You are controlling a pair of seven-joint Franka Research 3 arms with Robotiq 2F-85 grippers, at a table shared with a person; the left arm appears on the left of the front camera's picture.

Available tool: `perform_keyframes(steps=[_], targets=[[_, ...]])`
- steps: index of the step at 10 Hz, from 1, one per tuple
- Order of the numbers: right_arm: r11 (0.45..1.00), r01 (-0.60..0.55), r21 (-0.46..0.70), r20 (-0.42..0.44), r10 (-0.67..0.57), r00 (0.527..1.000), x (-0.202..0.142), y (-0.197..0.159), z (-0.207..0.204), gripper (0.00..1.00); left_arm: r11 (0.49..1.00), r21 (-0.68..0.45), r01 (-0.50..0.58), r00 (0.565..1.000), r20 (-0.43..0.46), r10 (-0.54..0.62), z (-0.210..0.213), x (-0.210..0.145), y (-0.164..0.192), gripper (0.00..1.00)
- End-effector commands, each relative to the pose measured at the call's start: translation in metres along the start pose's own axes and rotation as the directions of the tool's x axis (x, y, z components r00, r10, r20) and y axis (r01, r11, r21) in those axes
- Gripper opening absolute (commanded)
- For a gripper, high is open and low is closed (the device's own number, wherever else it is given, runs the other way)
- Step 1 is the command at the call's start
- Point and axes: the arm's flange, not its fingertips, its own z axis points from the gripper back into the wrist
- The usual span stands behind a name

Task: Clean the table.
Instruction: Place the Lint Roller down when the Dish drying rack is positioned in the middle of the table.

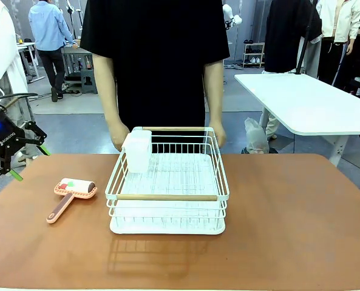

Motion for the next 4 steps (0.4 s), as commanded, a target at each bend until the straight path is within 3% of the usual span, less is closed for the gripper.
perform_keyframes(steps=[1,4], targets=[[1.000,-0.010,0.003,0.001,0.010,1.000,0.0000,0.0033,0.0008,1.00,1.000,-0.009,0.000,1.000,-0.008,0.000,-0.0007,-0.0002,-0.0002,1.00],[1.000,-0.010,0.003,0.001,0.010,1.000,0.0000,0.0033,0.0008,1.00,1.000,-0.009,0.000,1.000,-0.008,0.000,-0.0007,-0.0002,-0.0002,1.00]])
